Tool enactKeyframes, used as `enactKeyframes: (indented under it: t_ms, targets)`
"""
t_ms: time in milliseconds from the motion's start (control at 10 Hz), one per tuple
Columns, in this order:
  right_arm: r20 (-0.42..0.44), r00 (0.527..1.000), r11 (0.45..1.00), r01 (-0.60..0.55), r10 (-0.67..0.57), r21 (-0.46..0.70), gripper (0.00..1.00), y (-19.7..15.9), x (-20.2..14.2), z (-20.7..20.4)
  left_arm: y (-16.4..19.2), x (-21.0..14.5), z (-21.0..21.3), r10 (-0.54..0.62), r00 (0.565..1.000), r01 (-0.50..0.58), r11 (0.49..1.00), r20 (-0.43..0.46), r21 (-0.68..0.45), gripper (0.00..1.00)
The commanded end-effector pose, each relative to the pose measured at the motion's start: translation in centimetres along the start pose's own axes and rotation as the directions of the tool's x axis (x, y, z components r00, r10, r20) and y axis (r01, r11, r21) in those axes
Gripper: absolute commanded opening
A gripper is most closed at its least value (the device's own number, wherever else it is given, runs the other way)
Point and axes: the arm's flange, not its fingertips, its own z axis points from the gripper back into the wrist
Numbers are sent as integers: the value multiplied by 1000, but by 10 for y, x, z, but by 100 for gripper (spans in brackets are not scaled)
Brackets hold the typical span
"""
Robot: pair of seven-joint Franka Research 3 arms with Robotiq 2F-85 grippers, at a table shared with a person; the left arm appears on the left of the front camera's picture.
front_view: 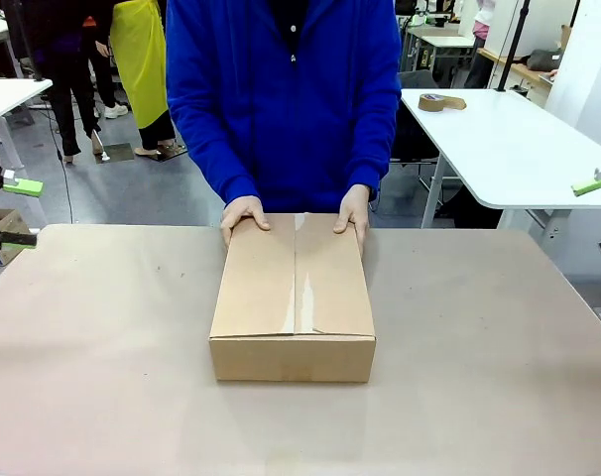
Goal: Pack the gift set into the box.
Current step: Press and hold the closed box until the human finishes sealing it.
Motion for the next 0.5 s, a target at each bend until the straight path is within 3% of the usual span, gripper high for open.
enactKeyframes:
  t_ms: [0, 100, 200, 300, 400]
  targets:
    - [-217, 913, 938, -337, 347, 84, 100, 67, 19, -80, -47, 23, -73, -335, 933, 320, 940, -134, -120, 100]
    - [-326, 818, 880, -441, 474, 174, 100, 94, 14, -136, -69, 25, -122, -456, 870, 418, 884, -189, -210, 100]
    - [-401, 746, 847, -480, 532, 230, 100, 110, 3, -187, -81, 26, -168, -497, 832, 437, 861, -247, -260, 100]
    - [-384, 699, 797, -552, 603, 245, 100, 118, -8, -215, -77, 29, -203, -508, 815, 460, 860, -279, -221, 100]
    - [-409, 662, 772, -594, 628, 225, 100, 113, -13, -189, -62, 48, -182, -449, 861, 387, 883, -238, -267, 100]
